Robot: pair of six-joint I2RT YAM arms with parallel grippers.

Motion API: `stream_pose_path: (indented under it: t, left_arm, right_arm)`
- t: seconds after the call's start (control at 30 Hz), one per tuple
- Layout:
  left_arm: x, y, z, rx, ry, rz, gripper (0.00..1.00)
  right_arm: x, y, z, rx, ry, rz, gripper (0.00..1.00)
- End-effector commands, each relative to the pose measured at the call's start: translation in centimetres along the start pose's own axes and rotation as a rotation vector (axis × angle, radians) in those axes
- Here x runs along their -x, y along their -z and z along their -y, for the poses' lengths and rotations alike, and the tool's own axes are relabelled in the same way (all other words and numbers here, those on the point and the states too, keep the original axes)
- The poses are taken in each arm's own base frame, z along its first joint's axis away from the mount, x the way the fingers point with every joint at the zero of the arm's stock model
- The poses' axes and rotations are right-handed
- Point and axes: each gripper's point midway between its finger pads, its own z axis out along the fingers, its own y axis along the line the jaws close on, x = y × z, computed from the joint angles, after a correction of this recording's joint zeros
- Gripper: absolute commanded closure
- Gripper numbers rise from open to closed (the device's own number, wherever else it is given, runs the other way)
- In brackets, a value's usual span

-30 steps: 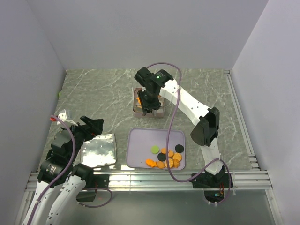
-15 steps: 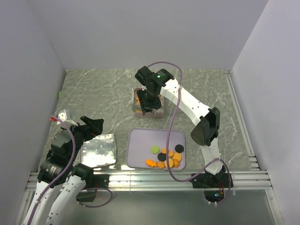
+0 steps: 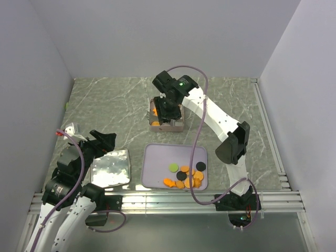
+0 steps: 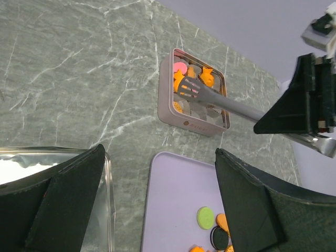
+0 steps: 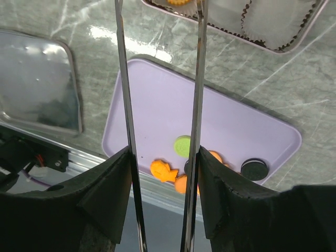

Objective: Pack the cookies

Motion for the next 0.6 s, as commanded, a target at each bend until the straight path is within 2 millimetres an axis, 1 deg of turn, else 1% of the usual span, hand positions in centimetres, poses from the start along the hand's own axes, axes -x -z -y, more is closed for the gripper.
stream_pose_path:
  t: [0.0,0.07,0.1,0.13,0.17,0.2,0.23,0.27,0.3,0.33,0.37,0.4,0.43,0.47,0.5,0.53,0.57]
  left_arm:
    - [1.0,0.4,0.7,-0.022,0.009,0.027,0.08]
    - [0.9,0.3,0.7,-0.02,0.009,0.026,0.1]
    - [0.9,0.3,0.7,-0.021,0.007,0.026,0.11]
    - [0.9,0.3,0.7,-0.023,0.006,0.026,0.11]
    - [0.9,0.3,0.7,-0.028,0.003,0.026,0.12]
    - [0.9,0.3,0.8,-0.032,0.002,0.027,0.13]
    - [0.9,0.3,0.9,-0.037,0.002,0.026,0.14]
    - [0.8,0.3,0.9,-0.041,0.001,0.023,0.14]
    - [0.8,0.3,1.0,-0.043,0.0,0.024,0.15]
    - [0.7,0.3,1.0,-0.043,0.001,0.021,0.15]
    - [0.7,0.3,0.9,-0.04,0.002,0.019,0.16]
    - [0.6,0.1,0.8,-0.031,0.003,0.012,0.16]
    - [0.5,0.1,0.9,-0.032,0.002,0.007,0.16]
    - [0.5,0.0,0.9,-0.035,0.001,0.005,0.17]
    - [0.5,0.0,1.0,-0.034,0.0,0.002,0.17]
    - [0.4,-0.1,0.9,-0.027,-0.002,-0.004,0.18]
    - [0.3,-0.2,0.8,-0.024,-0.001,-0.005,0.19]
  right_arm:
    - [-0.3,6.2,0.8,0.018,-0.028,0.086,0.43]
    - [-1.0,6.4,1.1,0.013,-0.037,0.077,0.43]
    - [-1.4,7.3,1.1,0.024,-0.039,0.092,0.43]
    - [-2.0,7.0,1.7,-0.009,-0.043,0.083,0.43]
    - [-2.4,7.2,1.9,-0.012,-0.043,0.084,0.43]
    - [-3.0,8.1,1.9,-0.006,-0.039,0.095,0.43]
    - [-3.4,8.2,2.0,-0.012,-0.037,0.101,0.43]
    - [-4.5,7.7,2.3,-0.03,-0.036,0.073,0.43]
    - [-5.2,8.4,2.4,-0.025,-0.034,0.082,0.43]
    - [-5.9,8.4,2.2,-0.028,-0.021,0.081,0.43]
    - [-7.2,7.6,2.8,-0.057,-0.018,0.048,0.43]
    - [-8.1,8.1,2.9,-0.057,-0.01,0.055,0.43]
    - [-9.2,8.0,2.7,-0.064,0.012,0.044,0.43]
    - [-10.7,7.2,3.4,-0.099,0.016,0.012,0.43]
    - [-11.5,7.7,3.5,-0.091,0.023,0.019,0.43]
    - [-12.4,7.5,3.6,-0.095,0.029,0.013,0.43]
    - [-14.1,6.6,4.0,-0.119,0.035,-0.026,0.43]
